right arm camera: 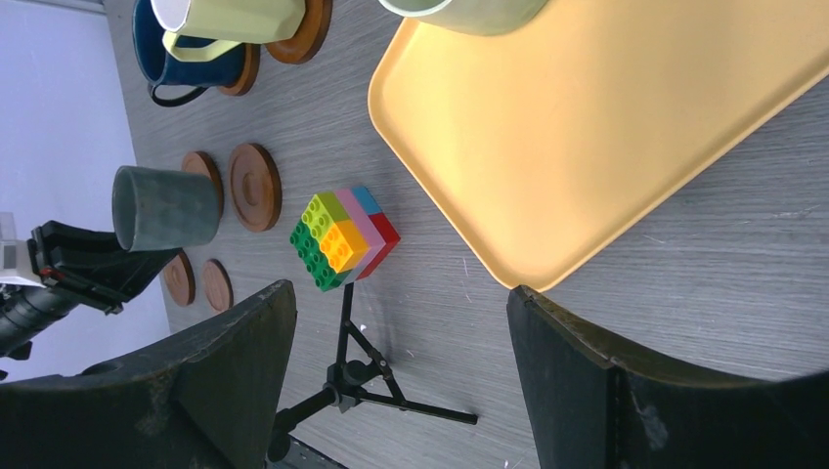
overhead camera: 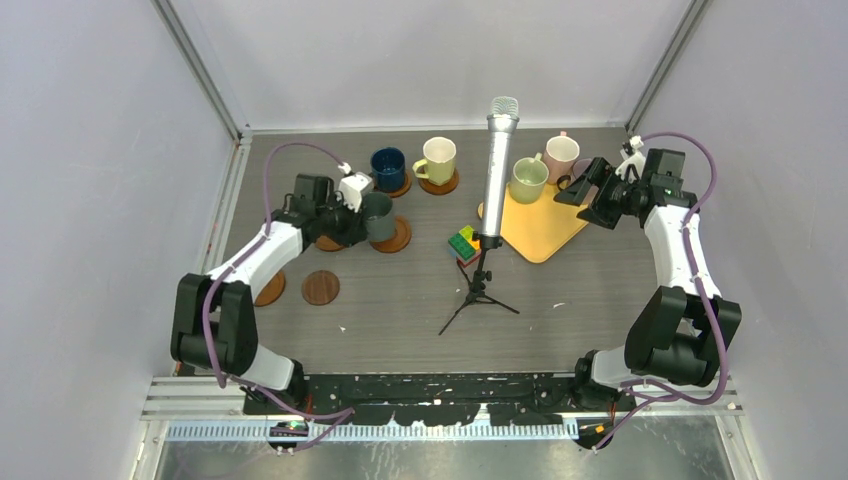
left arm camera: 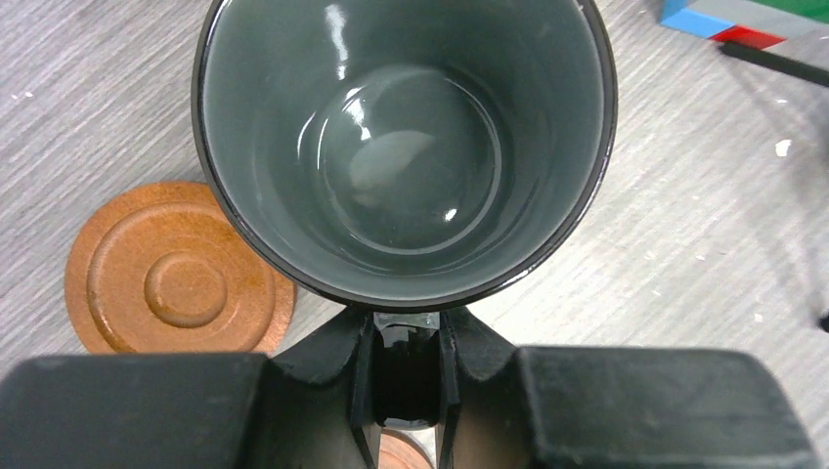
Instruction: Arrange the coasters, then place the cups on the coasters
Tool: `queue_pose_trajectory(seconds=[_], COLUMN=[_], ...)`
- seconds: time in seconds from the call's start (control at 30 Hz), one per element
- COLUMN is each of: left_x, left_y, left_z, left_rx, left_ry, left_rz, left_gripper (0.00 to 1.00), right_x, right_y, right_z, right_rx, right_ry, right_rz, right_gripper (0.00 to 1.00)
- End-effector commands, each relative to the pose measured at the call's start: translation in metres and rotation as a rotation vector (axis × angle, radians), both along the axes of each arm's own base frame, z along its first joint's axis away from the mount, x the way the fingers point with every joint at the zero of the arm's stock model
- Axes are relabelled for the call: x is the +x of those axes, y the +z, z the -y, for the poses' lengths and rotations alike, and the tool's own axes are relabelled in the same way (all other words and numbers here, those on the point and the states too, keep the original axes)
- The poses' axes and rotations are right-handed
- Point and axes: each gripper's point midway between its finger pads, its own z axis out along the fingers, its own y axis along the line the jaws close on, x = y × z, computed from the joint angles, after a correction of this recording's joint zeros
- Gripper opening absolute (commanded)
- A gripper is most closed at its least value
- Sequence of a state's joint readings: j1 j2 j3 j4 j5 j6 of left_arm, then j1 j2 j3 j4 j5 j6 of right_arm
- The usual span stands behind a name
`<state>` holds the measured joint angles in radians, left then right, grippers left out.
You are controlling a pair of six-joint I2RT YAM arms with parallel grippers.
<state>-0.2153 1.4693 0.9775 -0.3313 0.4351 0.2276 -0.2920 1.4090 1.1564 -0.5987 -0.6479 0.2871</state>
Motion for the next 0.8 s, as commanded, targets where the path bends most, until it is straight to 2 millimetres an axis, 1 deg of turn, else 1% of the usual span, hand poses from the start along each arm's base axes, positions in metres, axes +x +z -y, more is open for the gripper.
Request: queue_pose_trajectory(seconds=[0.0,0.17,0.37,0.5,0.77], left_x=[0.035,0.038,0.045,0.048,0.044], left_y=[0.026,0.011,0.000,-0.006,-0.023], left_z=[0.015,0.018,0.024,0.025,0.025], left_rx=[0.010,0.018,0.007,0.013,0.041], left_ry=[-0.038,-0.041,-0.042,-0.041,-0.057], left_rz=[0.242,0.227,0.210,0.205,0.183], left_gripper=[0.00,0.00,0.00,0.00,0.00], right_x=[0.003,0.002,0.002,0.002,0.003], right_y=[0.011,0.011,0.011,0.010,0.009], right_z=[0.003,0.002,0.001,0.001,0.001], right_rx=[-0.025,-0.020,-0.016,-0.017,-0.011], right_ry=[-0.004,-0.002,-0.001,0.001,0.000], right_rz=[0.056,0.057,0.060,0.059,0.055], right_gripper=[0.83,0.83,0.83,0.83,0.83])
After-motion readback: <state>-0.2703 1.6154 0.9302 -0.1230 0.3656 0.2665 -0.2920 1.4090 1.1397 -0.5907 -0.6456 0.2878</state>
